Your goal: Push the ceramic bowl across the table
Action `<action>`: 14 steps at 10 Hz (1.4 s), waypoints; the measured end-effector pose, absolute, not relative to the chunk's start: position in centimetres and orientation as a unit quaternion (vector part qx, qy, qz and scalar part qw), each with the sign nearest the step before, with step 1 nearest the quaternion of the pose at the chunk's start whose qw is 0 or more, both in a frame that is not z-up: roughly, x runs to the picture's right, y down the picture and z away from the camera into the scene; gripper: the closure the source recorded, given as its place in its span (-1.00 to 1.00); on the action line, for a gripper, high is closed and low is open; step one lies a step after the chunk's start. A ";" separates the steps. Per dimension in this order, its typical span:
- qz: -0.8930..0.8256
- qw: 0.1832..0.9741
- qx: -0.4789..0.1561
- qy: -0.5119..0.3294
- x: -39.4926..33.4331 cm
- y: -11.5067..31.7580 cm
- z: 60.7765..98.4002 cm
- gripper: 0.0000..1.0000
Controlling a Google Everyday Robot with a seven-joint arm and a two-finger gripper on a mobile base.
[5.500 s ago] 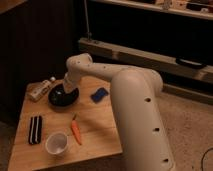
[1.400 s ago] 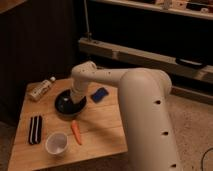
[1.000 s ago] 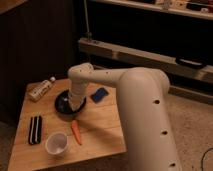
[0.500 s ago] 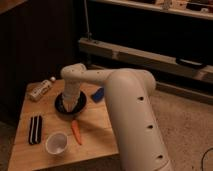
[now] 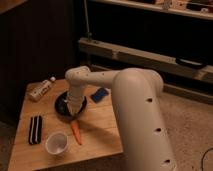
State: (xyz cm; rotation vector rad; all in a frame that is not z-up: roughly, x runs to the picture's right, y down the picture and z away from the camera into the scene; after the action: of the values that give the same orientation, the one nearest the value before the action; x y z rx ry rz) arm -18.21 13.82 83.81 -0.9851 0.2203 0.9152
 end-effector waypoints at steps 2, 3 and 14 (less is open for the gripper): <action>0.422 0.775 -0.453 0.126 -17.3 14.2 83.2 1.00; 0.422 0.774 -0.452 0.135 -17.0 14.4 82.9 1.00; 0.430 0.772 -0.440 0.159 -15.0 15.0 83.6 1.00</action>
State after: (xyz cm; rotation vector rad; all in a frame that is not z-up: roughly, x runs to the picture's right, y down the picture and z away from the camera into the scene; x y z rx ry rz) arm -14.98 15.00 83.62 -0.9539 0.3436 0.9316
